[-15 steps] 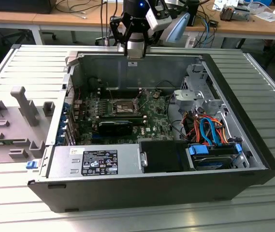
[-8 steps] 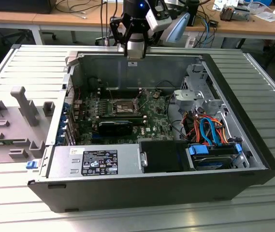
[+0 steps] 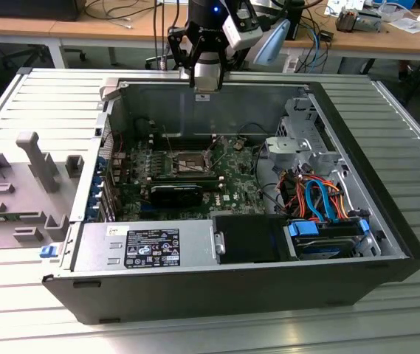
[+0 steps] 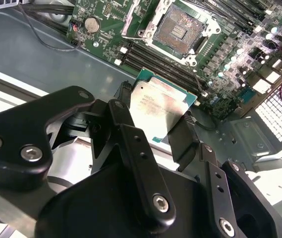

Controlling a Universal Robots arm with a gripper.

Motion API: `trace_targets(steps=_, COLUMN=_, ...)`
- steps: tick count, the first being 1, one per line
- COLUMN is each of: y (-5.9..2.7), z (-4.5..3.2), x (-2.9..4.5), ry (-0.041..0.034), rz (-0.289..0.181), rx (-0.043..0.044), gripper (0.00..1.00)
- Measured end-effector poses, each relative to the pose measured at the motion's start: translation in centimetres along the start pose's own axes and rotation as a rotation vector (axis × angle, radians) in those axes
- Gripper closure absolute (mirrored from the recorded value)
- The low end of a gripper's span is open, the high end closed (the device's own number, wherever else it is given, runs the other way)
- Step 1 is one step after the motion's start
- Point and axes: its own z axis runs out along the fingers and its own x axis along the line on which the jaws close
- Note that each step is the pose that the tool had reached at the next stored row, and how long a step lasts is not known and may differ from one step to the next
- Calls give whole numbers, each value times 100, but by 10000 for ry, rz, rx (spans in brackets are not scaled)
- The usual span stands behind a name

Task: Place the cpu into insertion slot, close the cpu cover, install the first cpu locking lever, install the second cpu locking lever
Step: 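Place the cpu into insertion slot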

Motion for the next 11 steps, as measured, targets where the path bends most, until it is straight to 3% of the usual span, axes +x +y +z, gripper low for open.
trace_targets(steps=11, y=-17, z=18, x=0, ry=0, rz=0, rx=0, gripper=45)
